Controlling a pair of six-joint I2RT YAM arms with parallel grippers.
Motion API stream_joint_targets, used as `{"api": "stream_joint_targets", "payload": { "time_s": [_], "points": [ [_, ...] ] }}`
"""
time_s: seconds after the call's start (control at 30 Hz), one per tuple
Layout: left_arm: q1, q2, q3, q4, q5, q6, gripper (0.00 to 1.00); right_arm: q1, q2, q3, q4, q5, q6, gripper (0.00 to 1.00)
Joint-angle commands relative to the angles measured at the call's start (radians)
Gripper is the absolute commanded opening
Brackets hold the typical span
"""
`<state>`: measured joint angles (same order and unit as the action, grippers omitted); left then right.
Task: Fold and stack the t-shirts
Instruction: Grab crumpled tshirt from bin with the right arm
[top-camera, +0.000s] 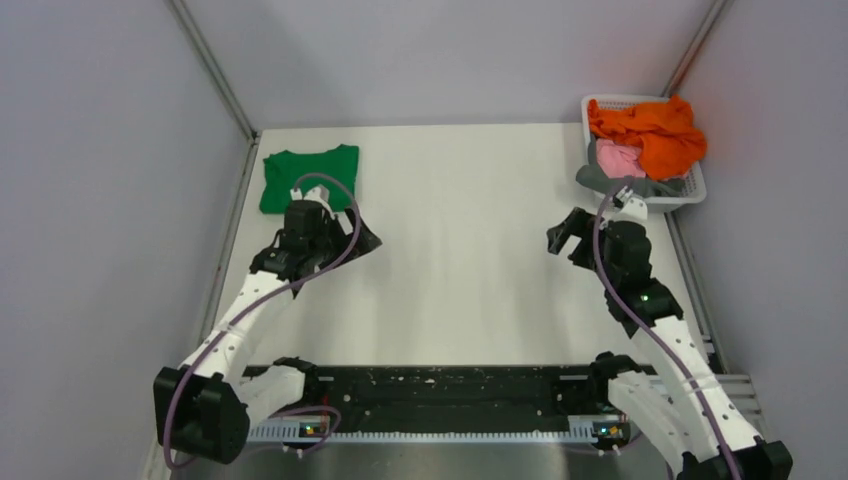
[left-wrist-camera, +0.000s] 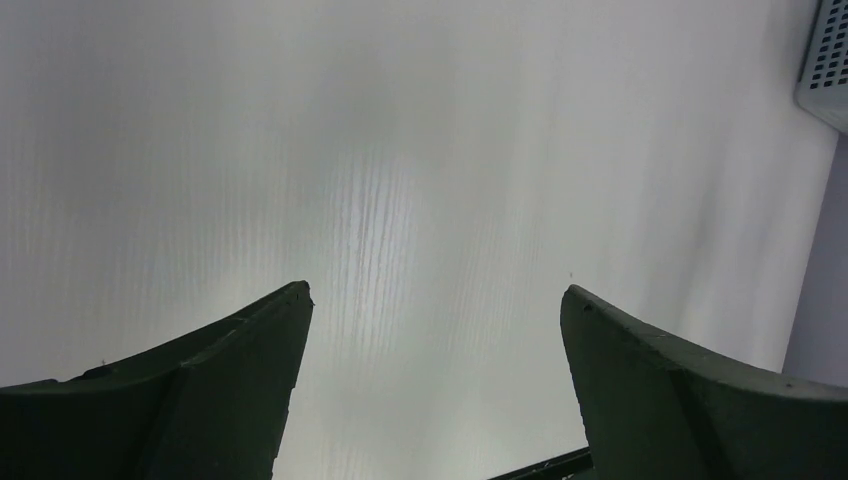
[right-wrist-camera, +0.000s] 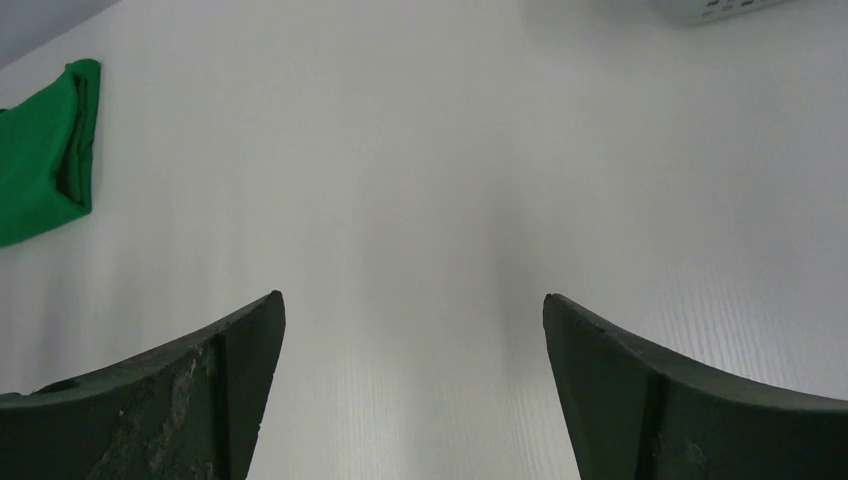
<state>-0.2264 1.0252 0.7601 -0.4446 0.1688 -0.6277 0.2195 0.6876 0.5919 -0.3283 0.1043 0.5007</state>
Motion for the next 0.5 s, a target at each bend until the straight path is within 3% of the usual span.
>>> {"api": "stream_joint_targets", "payload": {
  "time_s": [0.0, 0.13, 0.27, 0.47],
  "points": [
    [-0.001, 0.080, 0.120, 0.091, 0.008, -0.019, 0.99, -0.003, 0.085, 0.111, 0.131, 0.077, -0.087, 0.99],
    [0.000, 0.177, 0.197, 0.097, -0.015, -0.024, 0.99, -0.006, 0.227, 0.216, 0.219, 0.174, -0.179, 0.99],
    [-0.002, 0.261, 0.244, 0.113, -0.034, -0.056, 0.99, -0.077, 0.440, 0.414, 0.186, 0.244, -0.288, 0.99],
    [-0.013, 0.322, 0.253, 0.130, -0.074, -0.110, 0.99, -0.360, 0.768, 0.722, 0.043, 0.075, -0.222, 0.98]
  ]
}}
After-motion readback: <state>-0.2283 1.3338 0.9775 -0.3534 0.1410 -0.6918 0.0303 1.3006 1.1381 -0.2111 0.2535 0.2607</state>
